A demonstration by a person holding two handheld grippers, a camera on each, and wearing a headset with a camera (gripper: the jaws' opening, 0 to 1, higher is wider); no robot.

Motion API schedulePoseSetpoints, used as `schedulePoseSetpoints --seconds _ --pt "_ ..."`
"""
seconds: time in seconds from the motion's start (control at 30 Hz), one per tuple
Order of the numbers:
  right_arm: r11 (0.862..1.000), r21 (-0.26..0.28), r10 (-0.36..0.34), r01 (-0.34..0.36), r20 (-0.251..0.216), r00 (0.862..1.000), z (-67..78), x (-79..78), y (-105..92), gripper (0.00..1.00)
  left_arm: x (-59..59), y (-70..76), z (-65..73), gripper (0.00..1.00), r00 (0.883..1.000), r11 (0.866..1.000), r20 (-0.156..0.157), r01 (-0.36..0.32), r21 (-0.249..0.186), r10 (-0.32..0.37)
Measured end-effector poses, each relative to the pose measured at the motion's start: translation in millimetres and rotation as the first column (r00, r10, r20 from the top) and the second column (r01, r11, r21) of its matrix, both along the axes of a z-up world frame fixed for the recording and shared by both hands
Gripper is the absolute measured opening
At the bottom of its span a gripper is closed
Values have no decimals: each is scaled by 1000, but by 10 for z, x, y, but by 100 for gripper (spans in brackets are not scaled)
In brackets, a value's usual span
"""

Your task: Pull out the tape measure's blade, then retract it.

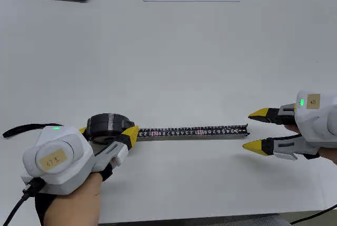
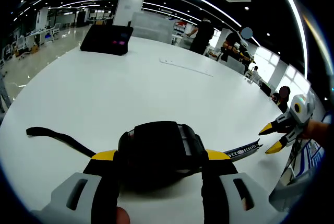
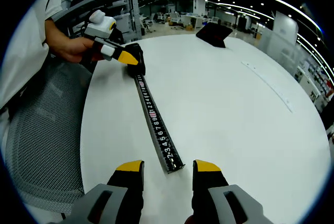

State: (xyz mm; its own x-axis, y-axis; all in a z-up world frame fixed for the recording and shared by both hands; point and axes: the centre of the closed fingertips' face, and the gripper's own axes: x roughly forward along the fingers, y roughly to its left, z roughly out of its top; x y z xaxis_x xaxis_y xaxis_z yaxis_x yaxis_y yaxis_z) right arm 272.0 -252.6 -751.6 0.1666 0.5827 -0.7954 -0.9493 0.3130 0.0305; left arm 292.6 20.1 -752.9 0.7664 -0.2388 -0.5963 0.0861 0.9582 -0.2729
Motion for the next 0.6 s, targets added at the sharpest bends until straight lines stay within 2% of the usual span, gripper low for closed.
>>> schedulePoseSetpoints --seconds 0.3,0.6 --pt "994 -60 85 -86 -21 996 -90 6 -18 26 1 1 -1 60 1000 1000 -1 1 -2 -1" --pt "985 -95 143 -145 -31 989 -143 43 -13 19 3 0 0 60 1000 1000 -5 3 -4 -3"
